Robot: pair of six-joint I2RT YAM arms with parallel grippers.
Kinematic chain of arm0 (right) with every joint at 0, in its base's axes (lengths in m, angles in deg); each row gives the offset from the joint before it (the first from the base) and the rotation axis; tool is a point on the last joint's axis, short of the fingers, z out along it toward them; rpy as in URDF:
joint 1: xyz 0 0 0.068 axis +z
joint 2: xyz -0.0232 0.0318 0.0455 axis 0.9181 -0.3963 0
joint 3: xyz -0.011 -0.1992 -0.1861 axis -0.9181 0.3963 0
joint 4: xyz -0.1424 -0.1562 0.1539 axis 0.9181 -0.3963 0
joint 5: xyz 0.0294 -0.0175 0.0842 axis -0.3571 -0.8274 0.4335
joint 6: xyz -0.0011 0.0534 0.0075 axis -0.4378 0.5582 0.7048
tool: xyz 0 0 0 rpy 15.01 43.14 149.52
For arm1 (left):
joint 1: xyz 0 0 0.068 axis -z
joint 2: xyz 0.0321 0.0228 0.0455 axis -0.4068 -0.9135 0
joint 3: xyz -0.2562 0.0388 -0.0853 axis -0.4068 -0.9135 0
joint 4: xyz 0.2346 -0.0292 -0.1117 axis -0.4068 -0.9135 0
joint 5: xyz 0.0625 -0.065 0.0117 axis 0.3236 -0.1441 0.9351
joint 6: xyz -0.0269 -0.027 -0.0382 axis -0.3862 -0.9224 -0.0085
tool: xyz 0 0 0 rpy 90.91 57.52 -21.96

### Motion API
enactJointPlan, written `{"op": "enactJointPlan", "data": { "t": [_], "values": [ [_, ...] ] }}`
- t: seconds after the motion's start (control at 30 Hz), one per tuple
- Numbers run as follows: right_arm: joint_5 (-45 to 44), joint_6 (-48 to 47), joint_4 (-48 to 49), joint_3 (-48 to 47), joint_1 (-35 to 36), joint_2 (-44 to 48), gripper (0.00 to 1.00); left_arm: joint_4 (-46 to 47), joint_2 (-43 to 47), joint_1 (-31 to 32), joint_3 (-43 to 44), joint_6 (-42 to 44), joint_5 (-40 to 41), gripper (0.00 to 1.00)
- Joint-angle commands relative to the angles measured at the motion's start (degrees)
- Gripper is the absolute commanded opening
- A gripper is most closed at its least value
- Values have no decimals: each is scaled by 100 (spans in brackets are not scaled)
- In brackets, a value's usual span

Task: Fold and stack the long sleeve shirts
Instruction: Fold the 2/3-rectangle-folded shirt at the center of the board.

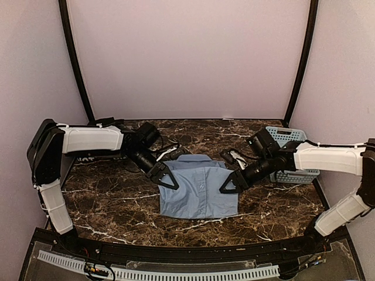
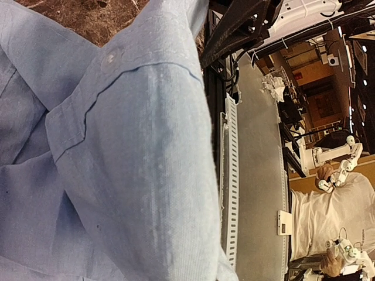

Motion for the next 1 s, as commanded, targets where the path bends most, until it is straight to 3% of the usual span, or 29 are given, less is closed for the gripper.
{"op": "enactJointPlan", "data": {
  "t": [0.0,0.1,0.23,0.3,0.37,0.67,0.8,0.97],
  "values": [
    [834,-96,1148,265,-52,193,32,104,28,-68,13,3,-301,5],
    [991,-85,1388,348,-91,82,0,429,164,-73,-202,-203,-62,12],
    [1151,-129,1378,315,-116,-124,0,1052,479,-202,-510,-528,81,25],
    [1225,-149,1292,263,-145,-148,0,1418,621,-294,-664,-709,80,42],
    [1339,-117,1247,199,-196,-143,0,1551,702,-346,-760,-816,90,51],
    [1710,148,1092,-57,-468,-178,0,2665,1109,-489,-1547,-1673,200,59],
    [1809,153,1078,-63,-584,-236,0,3487,1392,-504,-1970,-2166,187,62],
    [1985,285,1261,-29,-651,-272,0,4741,1580,-513,-2539,-2755,336,73]
  ]
}}
